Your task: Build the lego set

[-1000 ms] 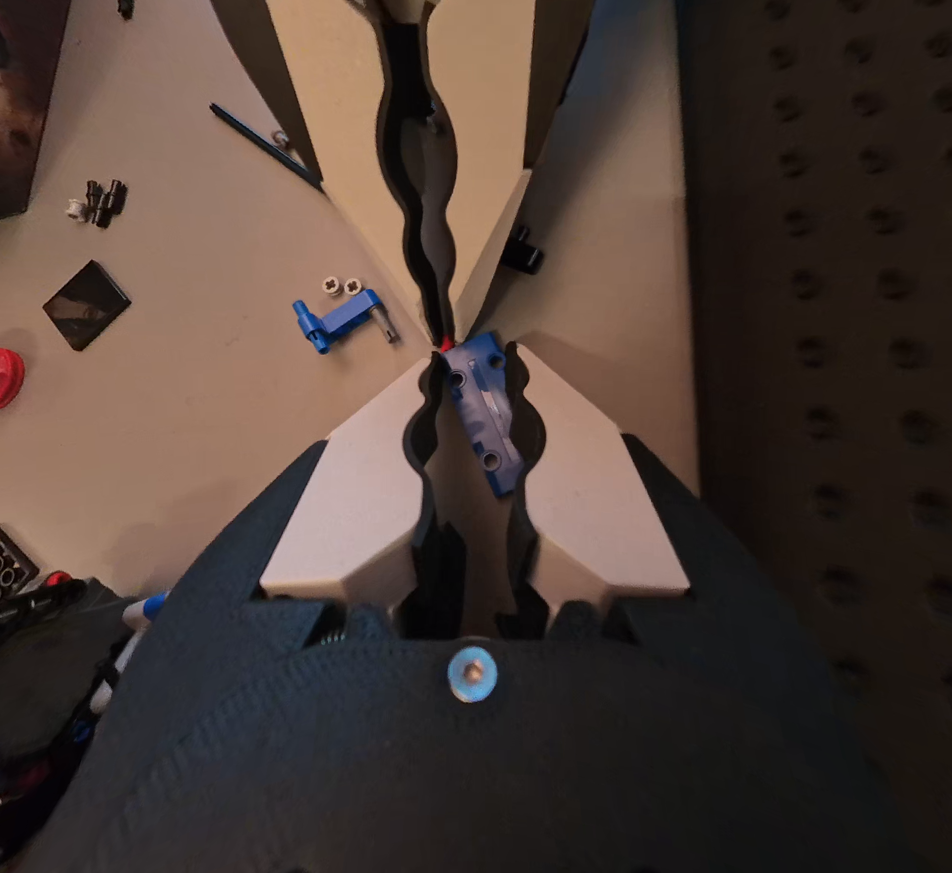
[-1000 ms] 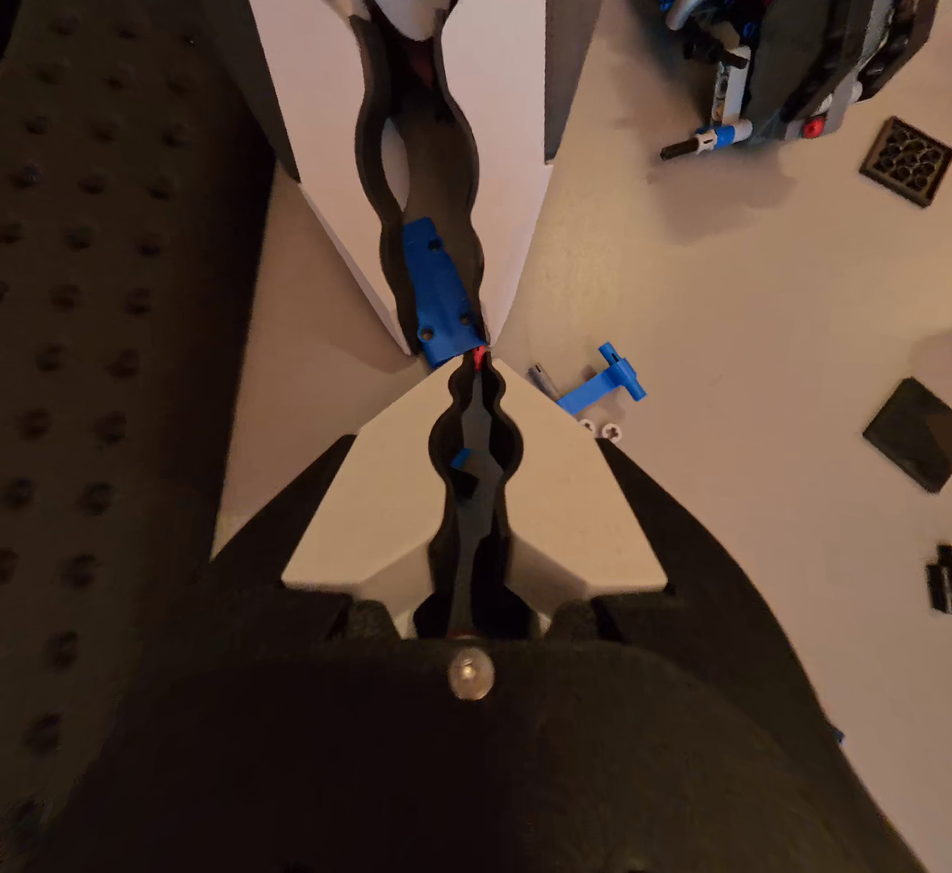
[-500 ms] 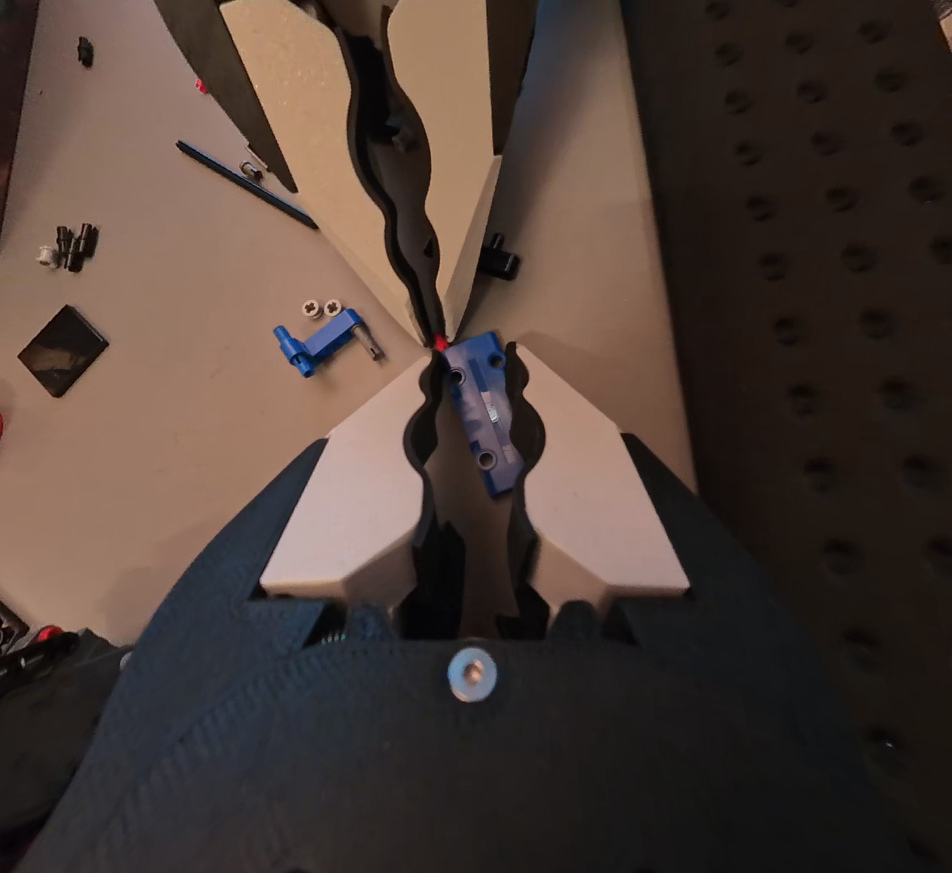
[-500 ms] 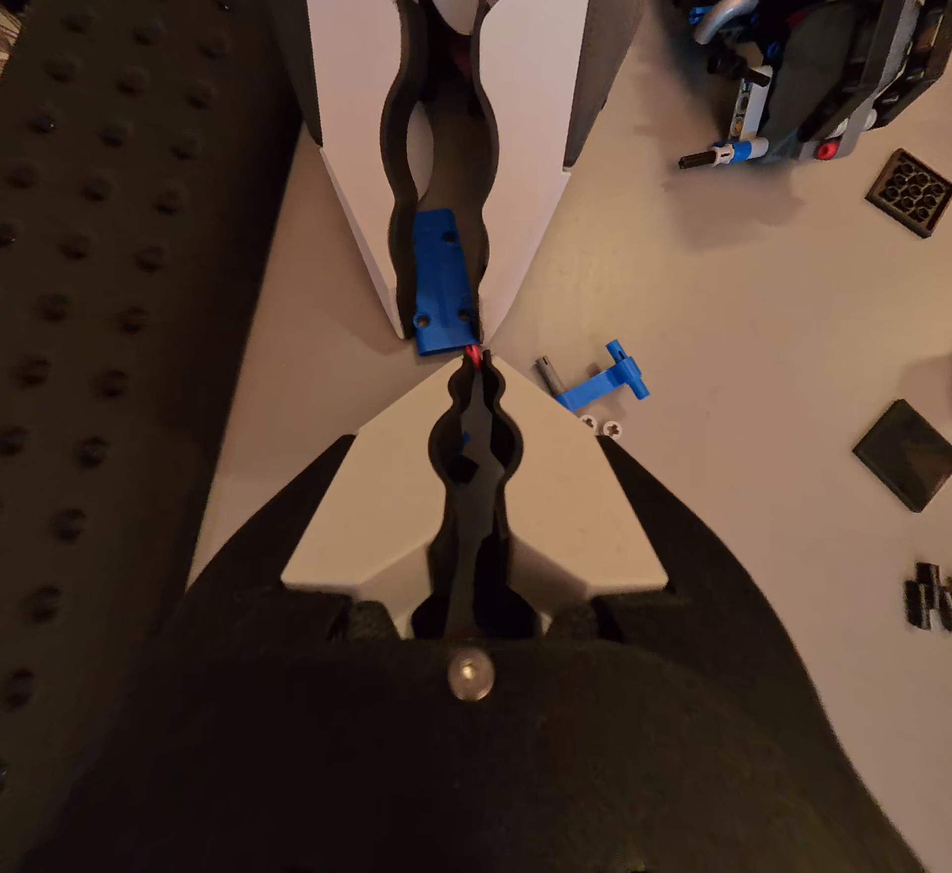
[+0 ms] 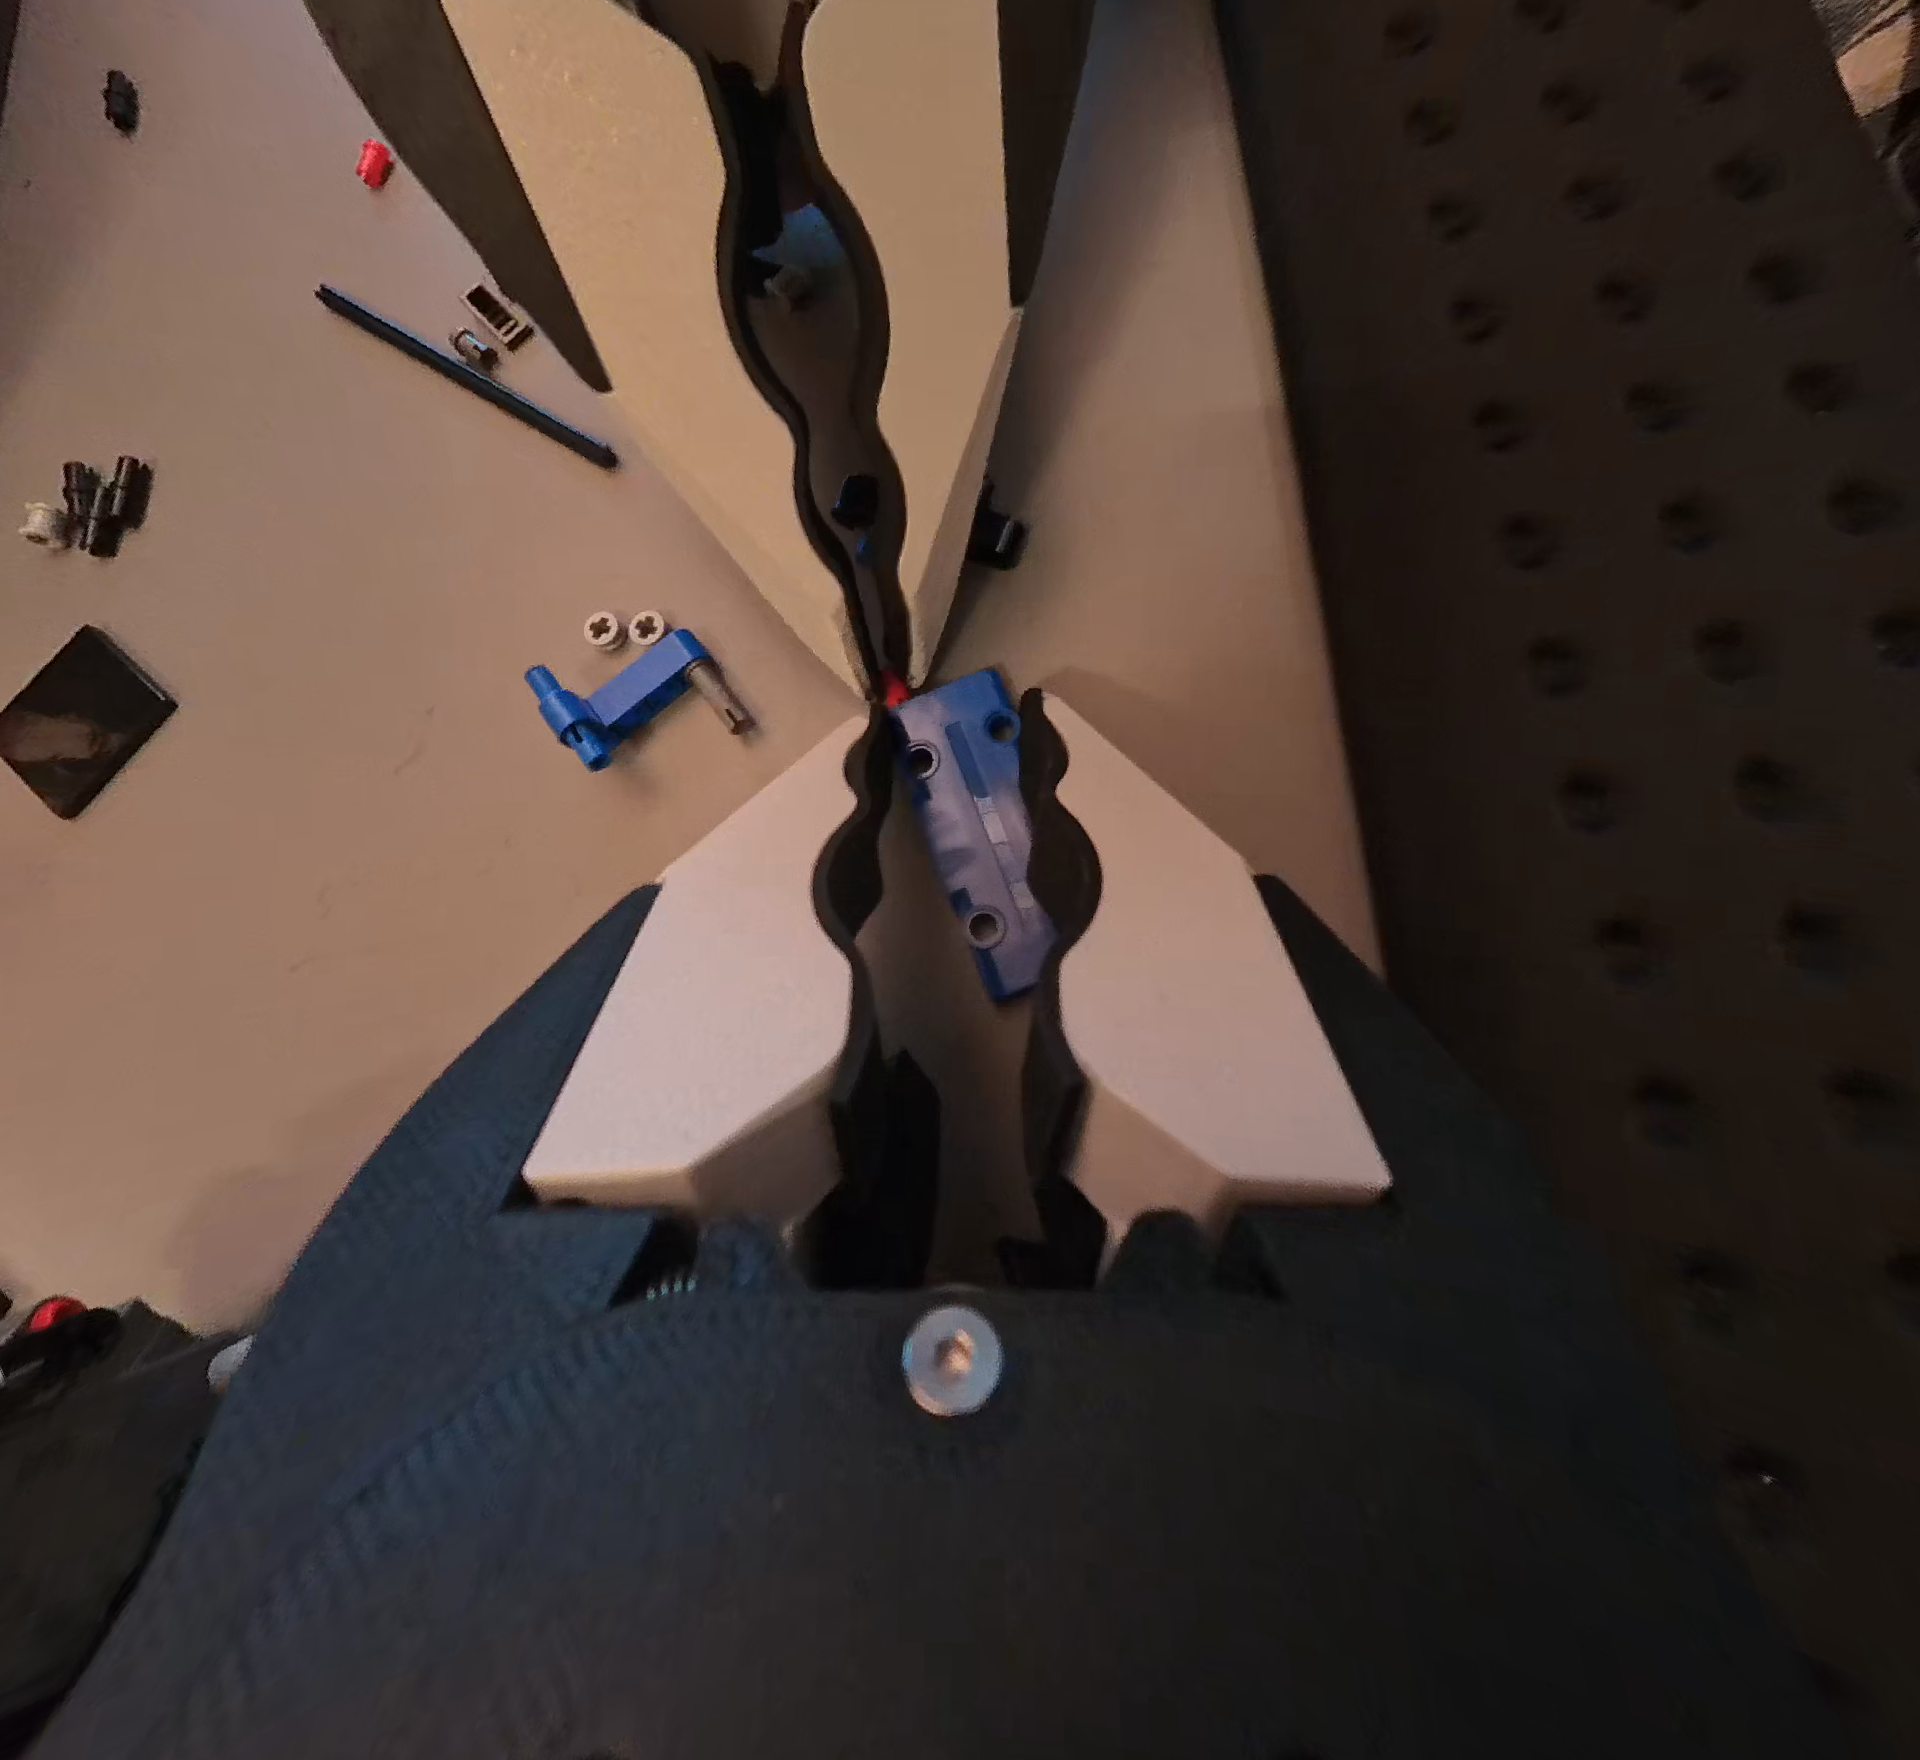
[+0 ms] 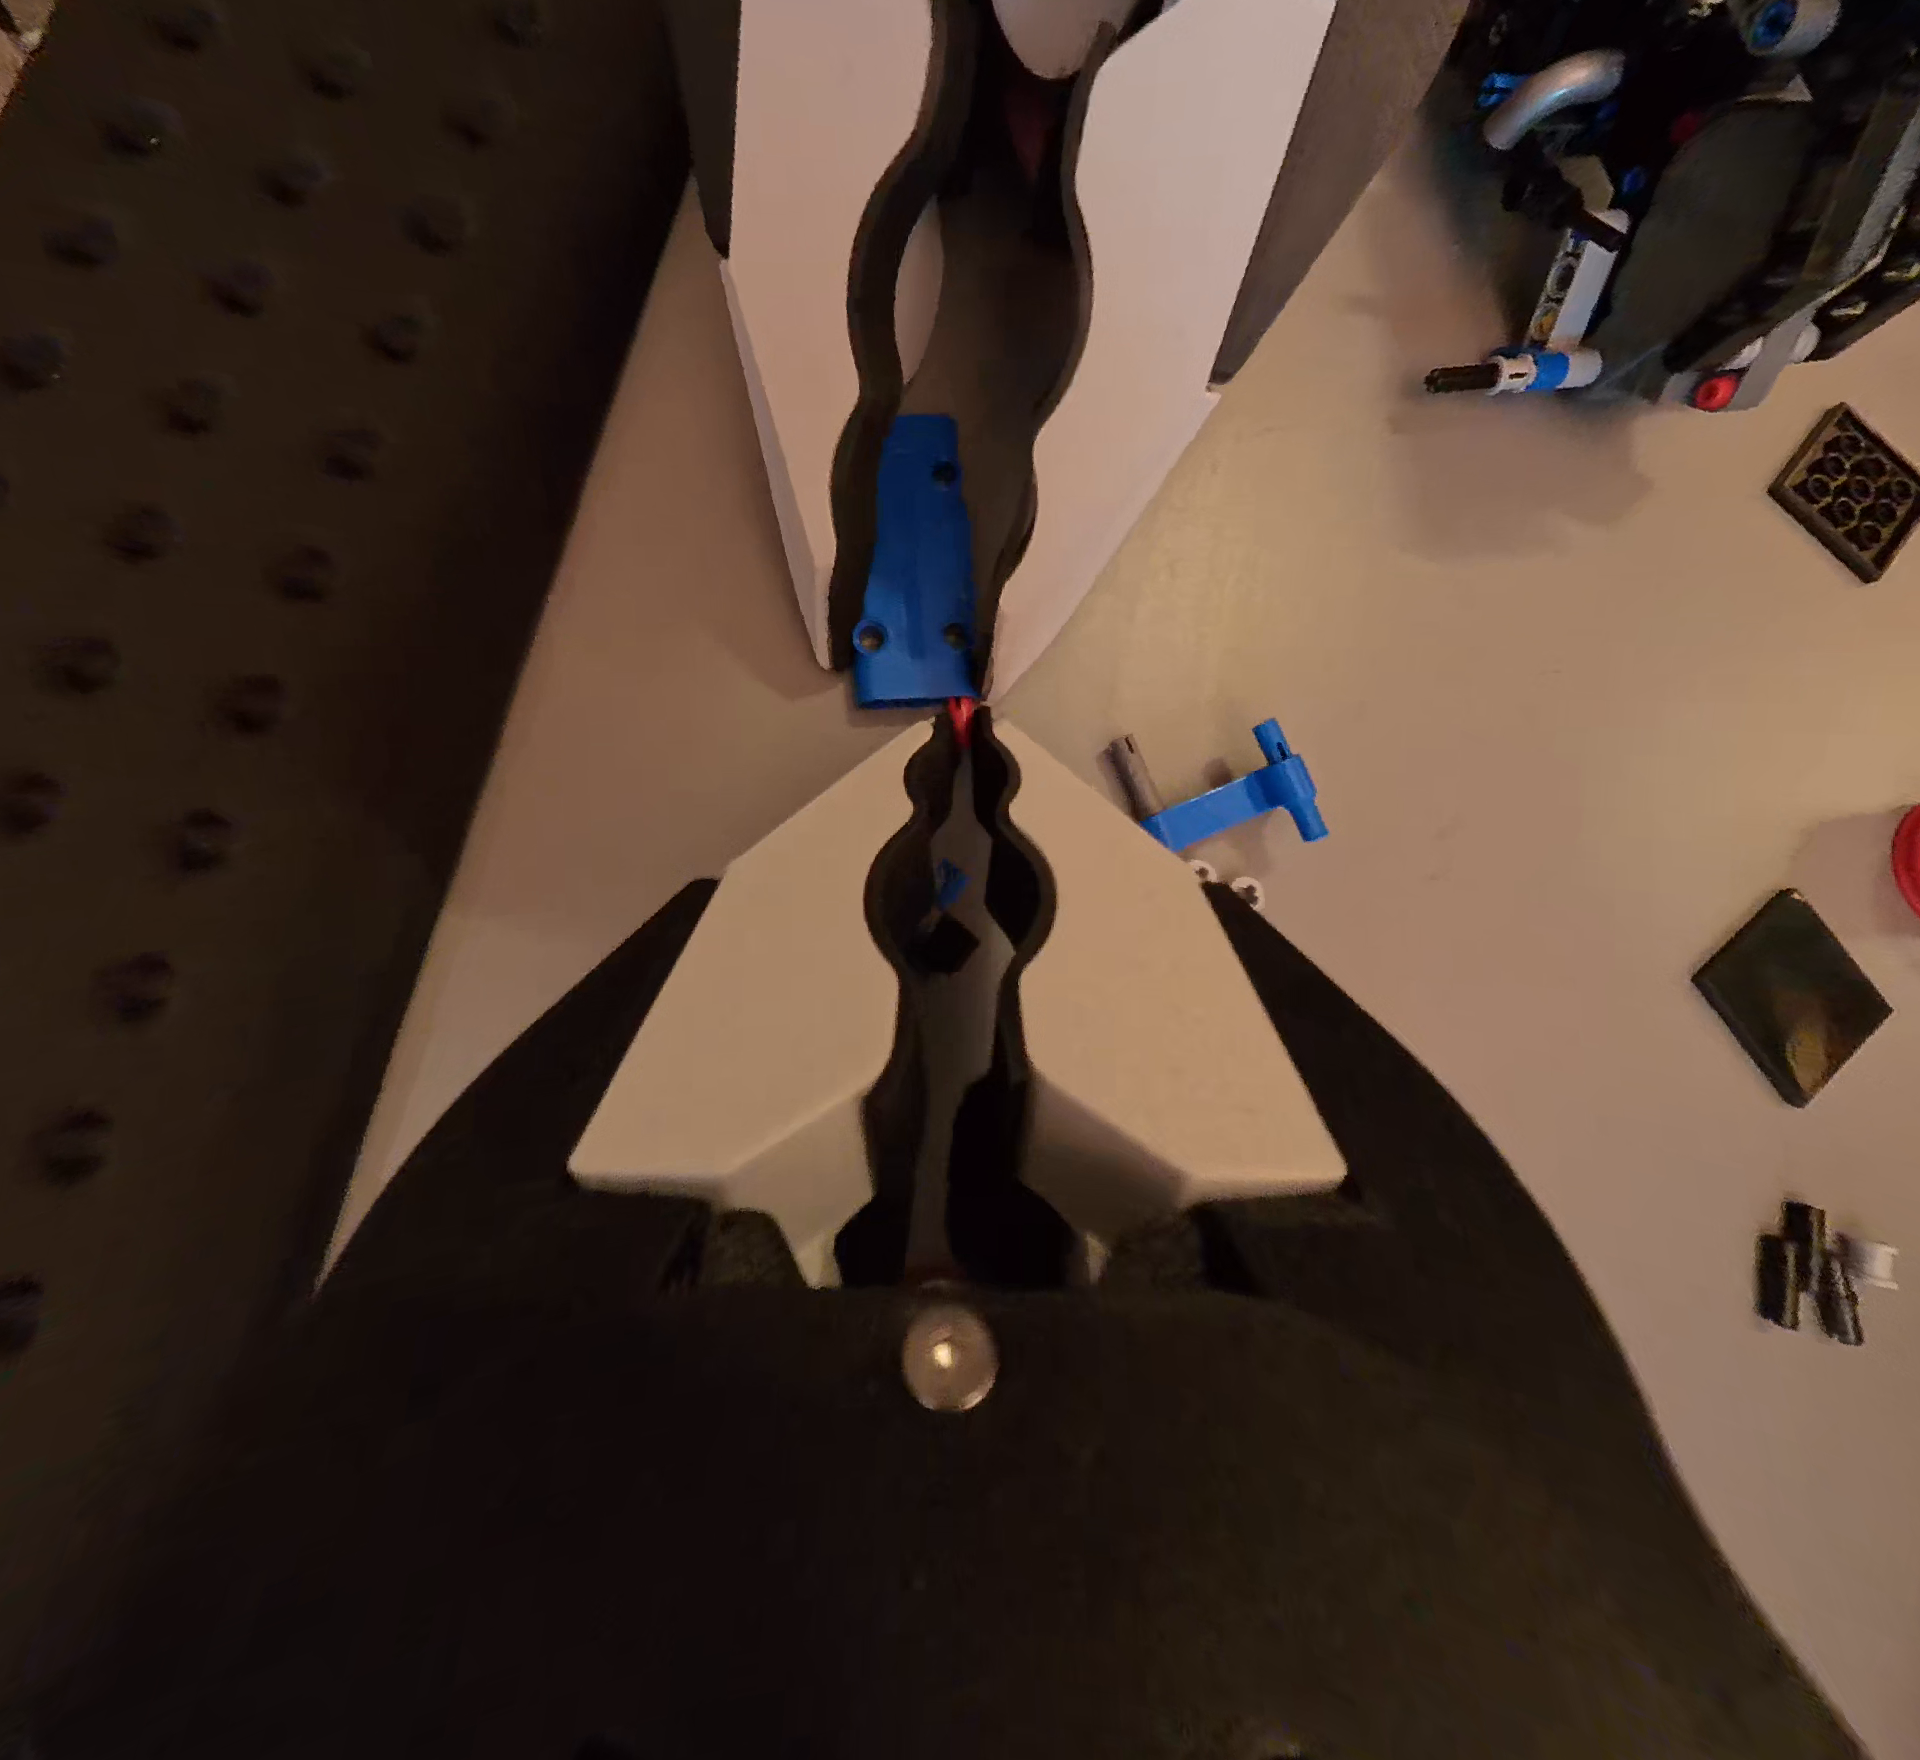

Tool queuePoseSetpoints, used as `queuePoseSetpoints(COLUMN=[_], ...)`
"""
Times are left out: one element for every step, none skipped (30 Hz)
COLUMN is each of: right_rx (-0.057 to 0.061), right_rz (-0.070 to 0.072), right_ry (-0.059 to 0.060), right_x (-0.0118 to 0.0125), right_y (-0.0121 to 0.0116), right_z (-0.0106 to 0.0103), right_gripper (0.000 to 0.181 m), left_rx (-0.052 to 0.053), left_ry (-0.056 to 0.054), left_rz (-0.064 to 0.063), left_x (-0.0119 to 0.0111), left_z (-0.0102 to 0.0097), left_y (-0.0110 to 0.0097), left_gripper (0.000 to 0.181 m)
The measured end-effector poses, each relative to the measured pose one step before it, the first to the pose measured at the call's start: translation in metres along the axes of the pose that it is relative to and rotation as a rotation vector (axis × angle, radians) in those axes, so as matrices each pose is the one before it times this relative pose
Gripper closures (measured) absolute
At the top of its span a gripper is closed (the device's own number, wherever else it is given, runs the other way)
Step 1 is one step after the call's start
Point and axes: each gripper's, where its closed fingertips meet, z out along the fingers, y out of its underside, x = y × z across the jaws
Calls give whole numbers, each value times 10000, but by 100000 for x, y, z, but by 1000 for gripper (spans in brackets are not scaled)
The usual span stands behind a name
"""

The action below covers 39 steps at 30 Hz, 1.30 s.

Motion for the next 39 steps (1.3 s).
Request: queuePoseSetpoints(right_rx=[15,6,-6,34,60,27,4,16,17,1,26,55,76,29,-48,-6,48,21,-19,-8,12,-20,-33,-14,-4,-25,-30,-8,20,17,-43,-58,-23,8,-3,-37,-17,13,4], right_rz=[19,-48,-38,-45,-16,-28,-43,-36,-56,-11,20,58,144,15,-66,-143,-22,-28,-54,-52,43,-20,-55,11,41,-9,33,132,229,107,69,102,157,217,239,147,137,193,121], right_ry=[-69,13,31,-19,-42,-31,-41,-48,-38,-56,-51,-36,1,62,73,14,-73,-32,10,6,2,46,15,17,28,50,32,24,33,81,94,87,87,86,100,119,130,109,81], right_x=[-30,-87,-72,-43,-12,21,2,16,73,80,-4,130,164,-83,-15,2,44,43,38,-28,-19,-47,-70,-2,-45,42,-6,5,117,-15,-17,-76,-4,61,50,82,61,39,133], right_y=[12,38,64,51,21,21,27,13,37,36,15,-1,-24,54,21,14,-11,-15,90,8,-24,2,40,3,25,-5,-25,-12,-30,31,16,13,-10,-16,-5,-14,-47,-32,-34], right_z=[9,-23,-41,-49,-21,-13,-22,3,-28,-19,-1,7,19,-41,-3,-32,-23,-28,-8,-31,-11,-28,-16,-12,-19,13,-20,16,21,-23,-6,1,35,41,33,26,38,26,46], right_gripper=[181,181,181,181,181,181,181,181,181,181,181,180,180,181,181,180,180,181,180,180,180,180,180,180,180,180,180,181,181,180,180,181,181,181,180,180,181,180,180], left_rx=[9,3,-17,-23,4,12,3,3,12,11,11,19,15,3,5,21,28,4,-4,17,1,-9,16,8,0,7,4,4,-3,2,1,-1,-6,-8,-6,-6,-16,-8,-12], left_ry=[18,-3,11,20,30,17,21,18,24,16,4,3,1,10,5,36,74,35,9,34,12,-17,4,10,0,-4,2,9,-5,-14,-15,-15,-35,-59,-59,-46,-66,-76,-44], left_rz=[40,32,2,37,41,-5,-3,0,-3,-5,8,9,25,-6,7,17,17,9,30,-15,-11,32,-7,-18,-2,-1,-8,-16,-6,-2,-7,-10,-15,-14,-19,-28,-49,-46,-47], left_x=[95,5,-5,18,42,-5,-3,-3,2,-8,-4,-2,3,7,2,37,65,5,-3,21,3,-2,2,22,-2,-4,21,-16,-14,27,19,-19,-78,-56,-74,-32,-54,-75,-43], left_z=[14,-18,1,-7,-14,9,-11,1,2,2,-8,-6,-3,-9,3,-11,-1,-1,3,6,5,12,7,-17,3,12,-3,14,37,-24,-59,51,-23,34,-3,6,-13,4,-52], left_y=[-24,10,1,6,-8,3,1,1,-5,-4,0,6,3,8,-6,-4,-2,-10,-1,2,-2,-13,-3,-2,-17,-3,-16,18,-3,0,8,-5,19,-1,22,-3,9,2,47], left_gripper=[158,158,158,158,158,158,158,158,158,158,158,158,158,158,158,158,158,158,158,158,158,158,158,158,158,158,158,158,158,158,158,158,158,158,158,158,158,158,158])
